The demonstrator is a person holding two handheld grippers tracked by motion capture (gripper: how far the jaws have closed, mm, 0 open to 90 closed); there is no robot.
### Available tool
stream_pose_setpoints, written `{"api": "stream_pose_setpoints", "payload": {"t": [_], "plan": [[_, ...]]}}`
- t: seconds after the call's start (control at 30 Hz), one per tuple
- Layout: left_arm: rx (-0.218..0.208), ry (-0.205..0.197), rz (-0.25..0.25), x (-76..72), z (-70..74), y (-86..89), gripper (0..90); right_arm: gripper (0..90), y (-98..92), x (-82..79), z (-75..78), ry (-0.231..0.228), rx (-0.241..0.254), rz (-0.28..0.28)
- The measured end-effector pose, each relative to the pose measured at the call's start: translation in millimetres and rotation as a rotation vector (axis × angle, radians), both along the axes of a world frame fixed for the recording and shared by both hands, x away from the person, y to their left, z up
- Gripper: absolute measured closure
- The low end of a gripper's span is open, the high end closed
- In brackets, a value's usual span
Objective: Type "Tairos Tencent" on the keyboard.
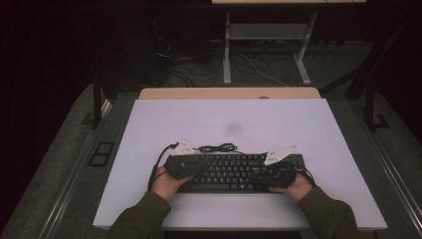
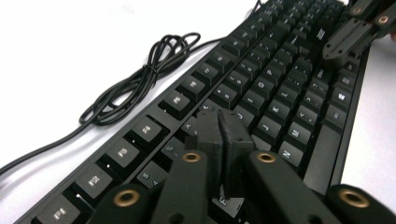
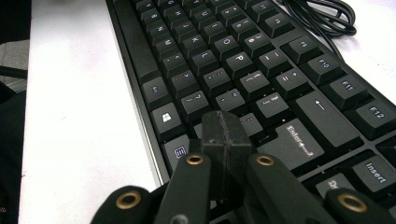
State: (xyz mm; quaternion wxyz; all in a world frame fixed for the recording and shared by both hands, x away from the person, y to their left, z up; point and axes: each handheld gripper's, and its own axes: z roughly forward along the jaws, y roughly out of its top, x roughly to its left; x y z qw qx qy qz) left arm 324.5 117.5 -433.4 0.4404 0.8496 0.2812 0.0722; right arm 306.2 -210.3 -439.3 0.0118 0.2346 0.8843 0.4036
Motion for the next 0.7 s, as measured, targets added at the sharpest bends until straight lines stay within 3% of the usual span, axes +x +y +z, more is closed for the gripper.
{"api": "stream_pose_setpoints", "payload": {"t": [0.7], "plan": [[0.026,0.027,-0.008,1.8,-6.4,-3.8,89.1,89.2,-0.1,0.1,-0.1,0.001,0.001,0.001]]}}
